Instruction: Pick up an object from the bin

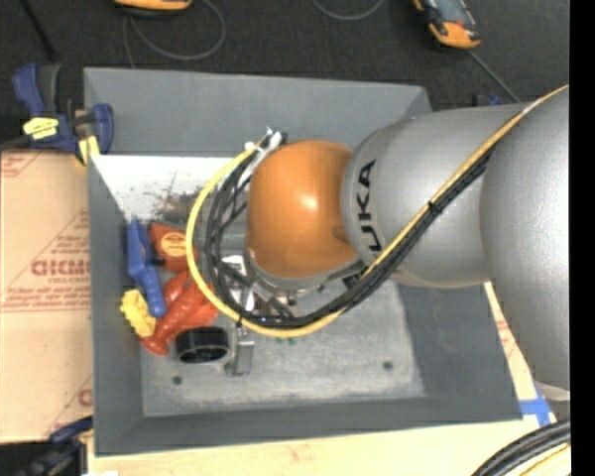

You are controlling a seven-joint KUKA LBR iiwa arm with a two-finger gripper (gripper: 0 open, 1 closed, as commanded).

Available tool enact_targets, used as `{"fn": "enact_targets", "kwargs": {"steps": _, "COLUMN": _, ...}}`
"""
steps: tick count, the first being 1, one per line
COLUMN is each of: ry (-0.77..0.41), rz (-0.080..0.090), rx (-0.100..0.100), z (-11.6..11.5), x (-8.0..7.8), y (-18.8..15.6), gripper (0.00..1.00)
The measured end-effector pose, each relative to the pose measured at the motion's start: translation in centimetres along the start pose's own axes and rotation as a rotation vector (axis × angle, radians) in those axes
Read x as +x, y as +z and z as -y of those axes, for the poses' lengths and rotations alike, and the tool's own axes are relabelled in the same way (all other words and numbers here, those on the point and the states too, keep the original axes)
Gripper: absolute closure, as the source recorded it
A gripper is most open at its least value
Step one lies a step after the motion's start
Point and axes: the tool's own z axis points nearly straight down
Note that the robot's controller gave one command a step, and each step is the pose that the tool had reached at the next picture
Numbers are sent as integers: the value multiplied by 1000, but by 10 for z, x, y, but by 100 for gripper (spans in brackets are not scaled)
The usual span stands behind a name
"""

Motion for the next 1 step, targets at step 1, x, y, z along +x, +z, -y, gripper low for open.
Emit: {"fn": "enact_targets", "kwargs": {"steps": 1, "ry": 4, "rz": 8, "rx": -2, "z": 1, "x": -2, "y": -5, "gripper": 0}}
